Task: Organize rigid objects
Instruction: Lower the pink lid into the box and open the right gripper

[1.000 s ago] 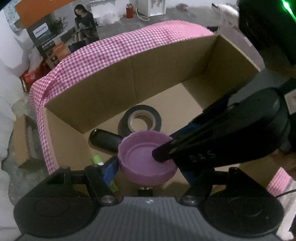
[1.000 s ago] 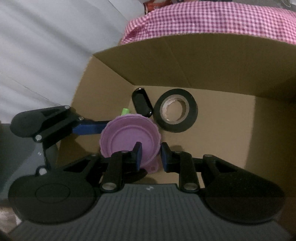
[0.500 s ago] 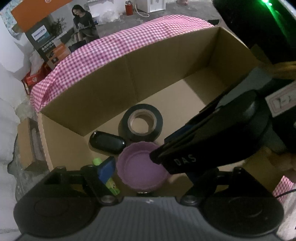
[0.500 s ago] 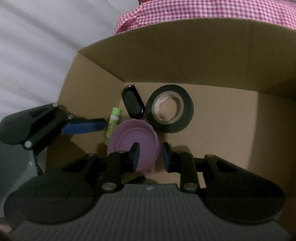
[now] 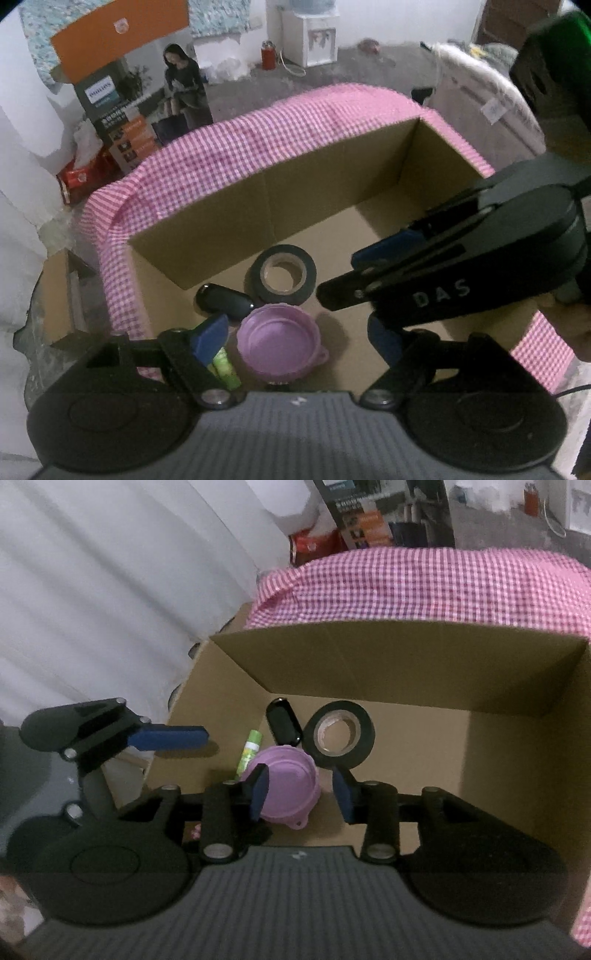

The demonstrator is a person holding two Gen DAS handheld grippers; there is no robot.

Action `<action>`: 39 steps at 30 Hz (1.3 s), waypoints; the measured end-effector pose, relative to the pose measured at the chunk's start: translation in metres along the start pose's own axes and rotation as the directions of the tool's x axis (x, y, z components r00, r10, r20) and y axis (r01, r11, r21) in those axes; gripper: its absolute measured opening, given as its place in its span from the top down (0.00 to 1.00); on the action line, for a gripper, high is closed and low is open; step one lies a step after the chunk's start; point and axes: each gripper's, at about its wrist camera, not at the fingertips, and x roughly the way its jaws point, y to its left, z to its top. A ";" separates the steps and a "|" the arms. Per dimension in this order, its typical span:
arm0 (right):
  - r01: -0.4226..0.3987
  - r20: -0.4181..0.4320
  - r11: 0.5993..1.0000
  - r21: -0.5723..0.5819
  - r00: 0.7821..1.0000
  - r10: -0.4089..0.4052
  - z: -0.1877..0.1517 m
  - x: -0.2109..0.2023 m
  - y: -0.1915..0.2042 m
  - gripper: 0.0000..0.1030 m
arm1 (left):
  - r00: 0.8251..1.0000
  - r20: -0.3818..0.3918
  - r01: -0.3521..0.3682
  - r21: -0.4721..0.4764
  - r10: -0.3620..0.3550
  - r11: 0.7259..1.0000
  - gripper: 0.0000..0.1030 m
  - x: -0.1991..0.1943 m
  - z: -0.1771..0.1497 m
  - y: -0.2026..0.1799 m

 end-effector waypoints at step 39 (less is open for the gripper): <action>0.032 -0.239 0.993 0.110 0.971 -0.005 0.021 0.112 0.004 0.54 | 0.954 0.287 0.026 -0.366 0.087 0.930 0.11 -0.079 -0.187 0.083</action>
